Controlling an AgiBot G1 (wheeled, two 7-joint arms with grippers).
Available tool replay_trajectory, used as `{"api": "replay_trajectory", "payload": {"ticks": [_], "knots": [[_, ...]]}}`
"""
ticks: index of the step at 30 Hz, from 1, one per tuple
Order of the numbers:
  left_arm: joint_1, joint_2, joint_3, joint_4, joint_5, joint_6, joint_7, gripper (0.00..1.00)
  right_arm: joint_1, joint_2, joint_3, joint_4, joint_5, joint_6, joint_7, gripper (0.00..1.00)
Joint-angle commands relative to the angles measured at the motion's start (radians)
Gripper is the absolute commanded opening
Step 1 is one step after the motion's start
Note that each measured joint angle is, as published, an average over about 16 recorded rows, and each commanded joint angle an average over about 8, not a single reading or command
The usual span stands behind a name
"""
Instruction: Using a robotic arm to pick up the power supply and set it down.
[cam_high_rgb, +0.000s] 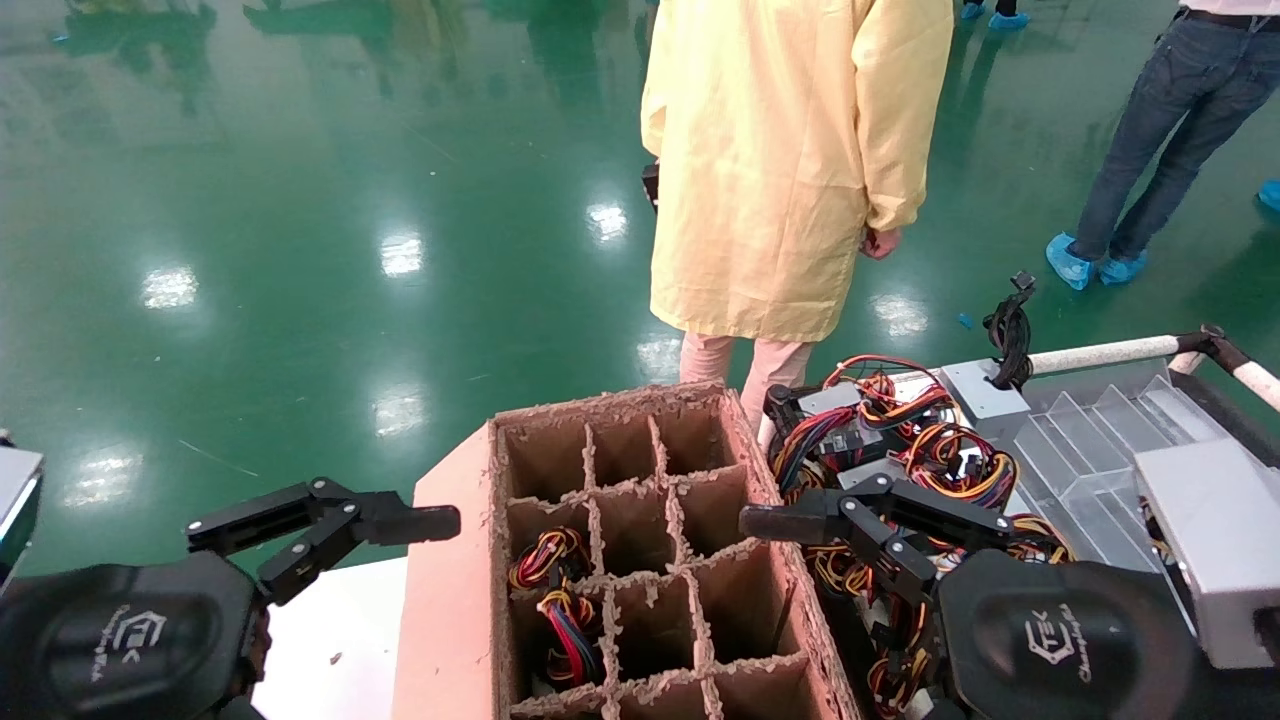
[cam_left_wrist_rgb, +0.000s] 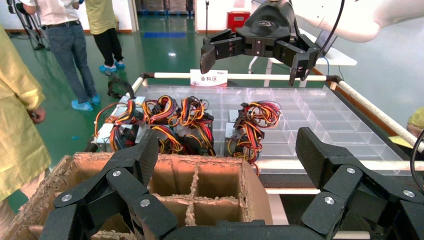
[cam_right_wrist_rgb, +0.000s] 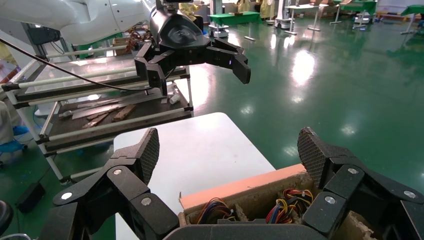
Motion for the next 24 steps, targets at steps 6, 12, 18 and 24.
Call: {"api": "replay_trajectory", "payload": {"ticks": [6, 12, 18, 24], "knots": [[0.0, 0.0, 0.0, 0.0, 0.0, 0.0, 0.0, 1.0, 0.0, 0.0, 0.0, 0.0, 0.0, 0.0, 0.0, 1.0], [0.0, 0.0, 0.0, 0.0, 0.0, 0.0, 0.0, 1.0, 0.0, 0.0, 0.0, 0.0, 0.0, 0.0, 0.0, 1.0], [0.0, 0.0, 0.0, 0.0, 0.0, 0.0, 0.0, 1.0, 0.0, 0.0, 0.0, 0.0, 0.0, 0.0, 0.0, 1.0], [0.0, 0.0, 0.0, 0.0, 0.0, 0.0, 0.0, 1.0, 0.0, 0.0, 0.0, 0.0, 0.0, 0.0, 0.0, 1.0]]}}
